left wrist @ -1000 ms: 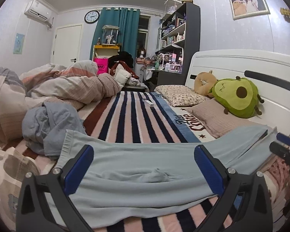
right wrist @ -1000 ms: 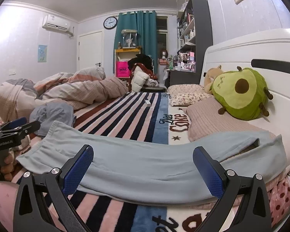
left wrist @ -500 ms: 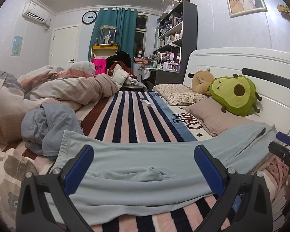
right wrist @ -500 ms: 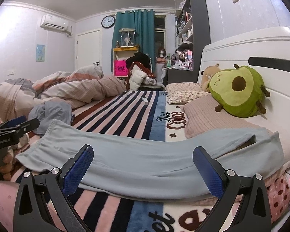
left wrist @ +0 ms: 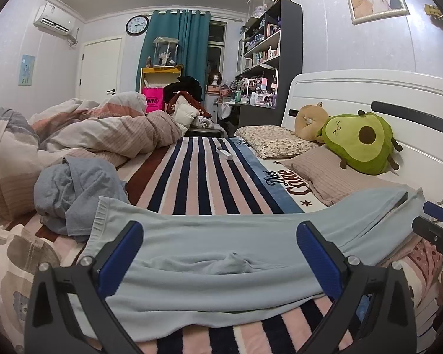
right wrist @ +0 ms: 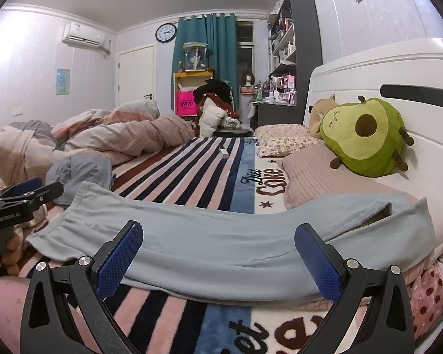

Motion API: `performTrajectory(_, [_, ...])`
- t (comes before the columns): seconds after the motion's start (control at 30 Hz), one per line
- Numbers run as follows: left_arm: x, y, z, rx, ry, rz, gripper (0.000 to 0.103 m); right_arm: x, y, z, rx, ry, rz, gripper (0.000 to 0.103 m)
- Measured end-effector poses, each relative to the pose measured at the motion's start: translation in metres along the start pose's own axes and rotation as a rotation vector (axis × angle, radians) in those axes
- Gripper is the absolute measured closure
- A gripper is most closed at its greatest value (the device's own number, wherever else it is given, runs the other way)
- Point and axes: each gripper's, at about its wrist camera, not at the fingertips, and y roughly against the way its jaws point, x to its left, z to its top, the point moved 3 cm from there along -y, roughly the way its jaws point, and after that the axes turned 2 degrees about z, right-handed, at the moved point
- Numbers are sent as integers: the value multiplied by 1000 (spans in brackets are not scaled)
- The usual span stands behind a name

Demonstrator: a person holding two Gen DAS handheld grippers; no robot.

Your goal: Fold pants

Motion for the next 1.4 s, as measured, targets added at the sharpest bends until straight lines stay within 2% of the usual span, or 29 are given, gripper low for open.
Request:
performTrajectory(0.77, [-3, -2, -2, 8, 1, 6, 1, 0, 2, -4, 9, -7, -1, 0])
performTrajectory(0.97, [-5, -6, -5, 22, 2, 8, 1, 0, 6, -10, 14, -40, -8, 0])
performTrajectory(1.1, [-2, -13, -11, 46, 0, 14, 1, -7, 9, -16, 1, -105, -46, 0])
performTrajectory(1.2, [10, -18, -22, 74, 42, -12, 1, -16, 4, -26, 50, -137, -11, 0])
performTrajectory(1.3, [31, -29, -40, 127, 128, -62, 1, -34, -6, -44, 118, -191, -5, 1])
performTrajectory(1.4, [48, -39, -64, 194, 203, -64, 1, -52, -15, -72, 190, -275, 8, 1])
